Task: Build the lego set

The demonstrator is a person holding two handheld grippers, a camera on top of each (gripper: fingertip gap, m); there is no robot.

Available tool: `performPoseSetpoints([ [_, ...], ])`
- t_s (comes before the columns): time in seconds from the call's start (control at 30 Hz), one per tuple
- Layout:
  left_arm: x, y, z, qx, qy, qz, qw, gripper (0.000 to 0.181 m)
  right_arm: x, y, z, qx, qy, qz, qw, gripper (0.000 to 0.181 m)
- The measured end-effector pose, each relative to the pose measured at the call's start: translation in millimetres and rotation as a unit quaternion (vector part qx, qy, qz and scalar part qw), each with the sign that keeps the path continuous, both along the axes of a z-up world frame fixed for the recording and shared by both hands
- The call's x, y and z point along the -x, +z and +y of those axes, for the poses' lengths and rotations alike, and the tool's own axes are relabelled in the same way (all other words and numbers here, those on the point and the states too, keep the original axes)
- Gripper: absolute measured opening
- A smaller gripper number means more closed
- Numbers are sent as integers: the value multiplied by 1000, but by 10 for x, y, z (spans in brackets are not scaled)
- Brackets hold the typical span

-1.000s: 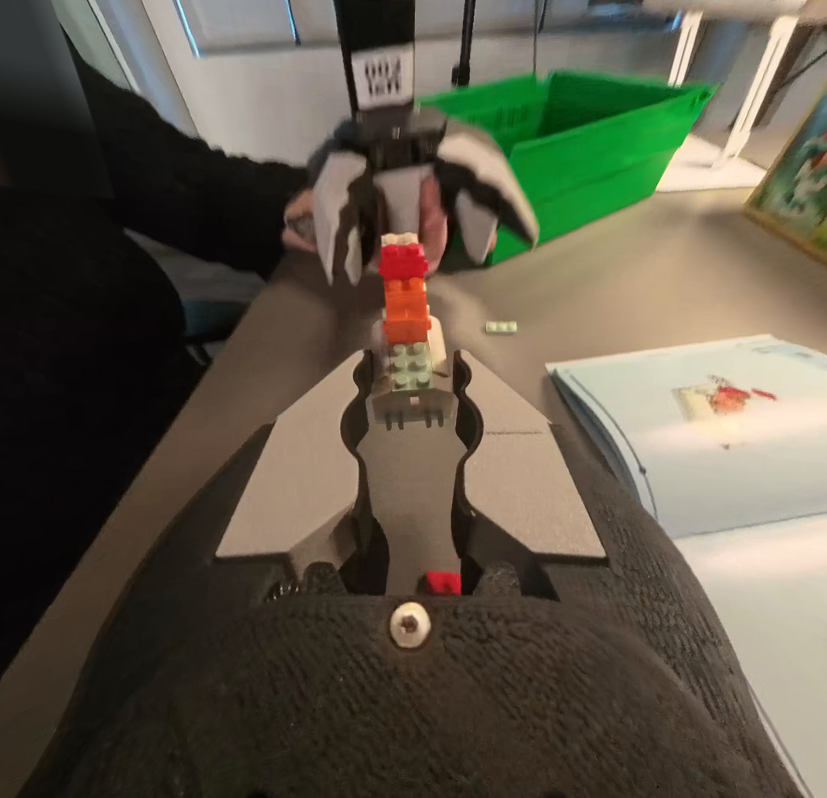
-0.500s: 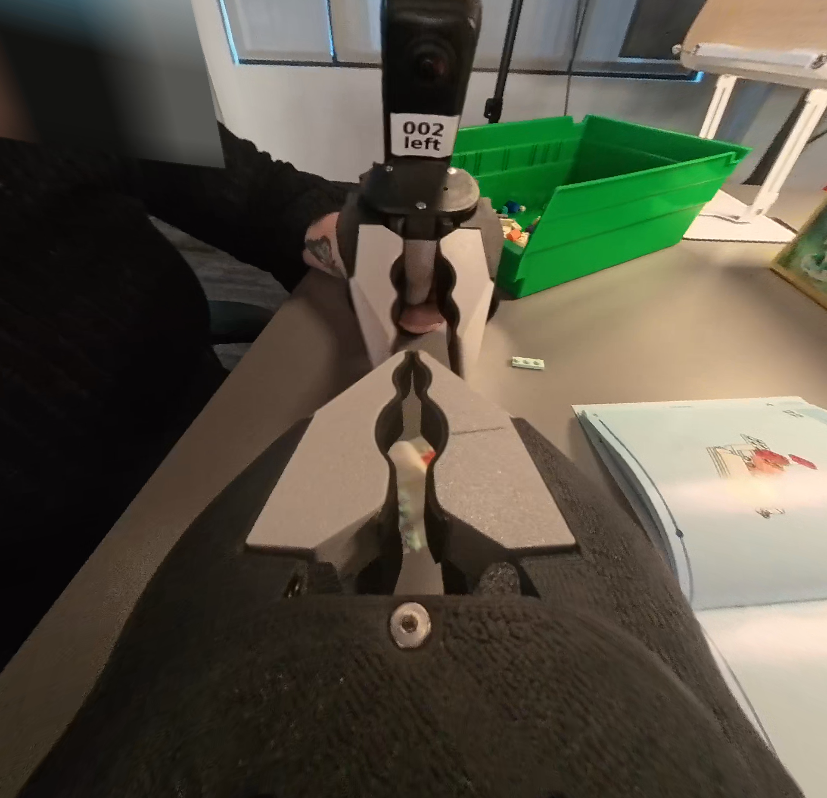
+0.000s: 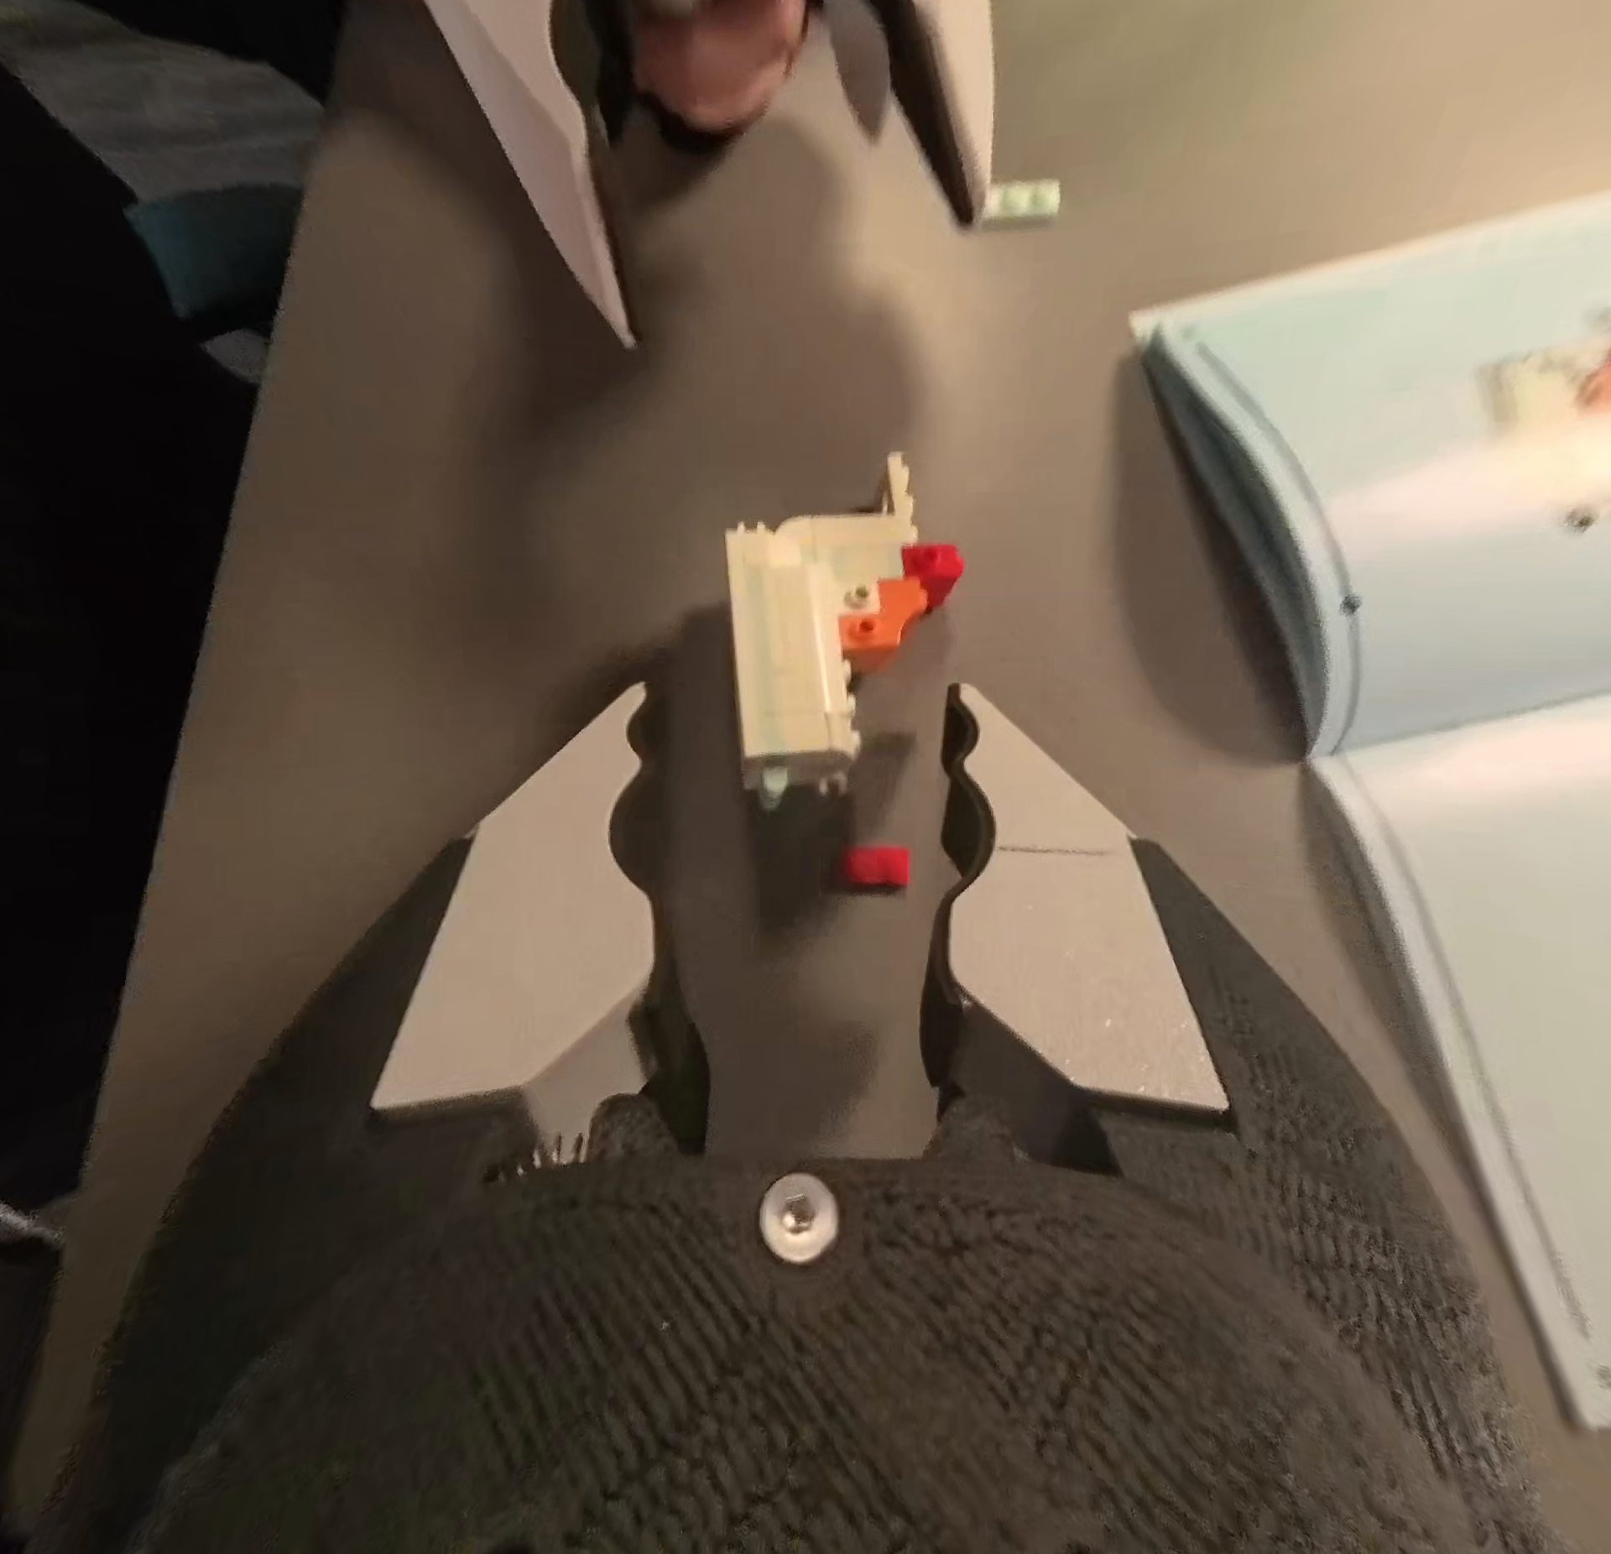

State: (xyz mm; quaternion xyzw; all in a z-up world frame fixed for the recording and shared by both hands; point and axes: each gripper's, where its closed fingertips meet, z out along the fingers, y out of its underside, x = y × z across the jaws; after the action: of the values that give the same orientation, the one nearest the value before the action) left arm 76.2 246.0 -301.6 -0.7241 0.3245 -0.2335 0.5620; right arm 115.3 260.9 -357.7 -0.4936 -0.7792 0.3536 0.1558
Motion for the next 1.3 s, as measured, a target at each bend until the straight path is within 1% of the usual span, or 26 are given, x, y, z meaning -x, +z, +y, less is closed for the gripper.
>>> performPoseSetpoints([
  [0.03,3,3,1,-1,1,0,1000,55,-19,-39,3,-4,1,-10,1000,59],
  [0.07,9,9,4,-2,4,-2,1000,55,-19,-56,-2,-10,5,-10,1000,48],
  [0.1,19,17,13,-2,8,-5,1000,56,-15,-57,-11,-20,12,-6,1000,27],
  [0.17,51,39,37,-1,20,-15,1000,62,24,-39,17,-73,23,17,997,26],
  [0.23,116,75,82,0,42,-34,999,70,128,92,59,-153,33,89,984,26],
  [0.3,183,136,117,5,60,-69,996,78,246,329,75,-226,31,178,957,26],
  [0.33,192,172,115,11,57,-95,994,78,292,452,80,-263,28,220,939,25],
  [0.43,149,241,73,58,16,-183,981,77,361,667,51,-357,27,297,885,25],
  [0.5,93,224,41,86,-15,-210,974,70,388,677,18,-408,36,313,857,26],
  [0.57,31,210,5,99,-38,-215,971,63,416,670,-26,-453,47,326,829,26],
  [0.63,-27,208,-36,101,-56,-208,971,56,439,667,-80,-483,57,336,807,26],
  [0.73,-75,192,-68,99,-67,-193,974,60,459,713,-177,-503,66,361,782,26],
  [0.77,-84,195,-78,97,-71,-192,974,58,462,722,-198,-505,68,366,779,26],
  [0.87,-96,202,-97,95,-79,-191,974,48,470,692,-176,-509,65,360,779,26],
  [0.9,-100,200,-102,98,-82,-192,973,47,471,679,-153,-512,62,357,779,26],
  [1.0,-97,190,-96,107,-84,-194,972,54,464,640,-87,-516,56,347,781,26],
  [1.07,-80,188,-86,105,-80,-193,972,55,454,624,-55,-516,54,342,784,26],
  [1.1,-63,193,-77,100,-74,-191,974,52,451,616,-41,-517,53,339,784,26],
  [1.13,-36,197,-57,93,-65,-189,975,44,448,604,-30,-518,53,336,785,26],
  [1.2,34,190,-5,83,-39,-181,979,19,450,583,-10,-521,52,332,785,26],
  [1.3,56,167,15,78,-28,-166,983,18,463,559,11,-526,48,324,785,26],
])
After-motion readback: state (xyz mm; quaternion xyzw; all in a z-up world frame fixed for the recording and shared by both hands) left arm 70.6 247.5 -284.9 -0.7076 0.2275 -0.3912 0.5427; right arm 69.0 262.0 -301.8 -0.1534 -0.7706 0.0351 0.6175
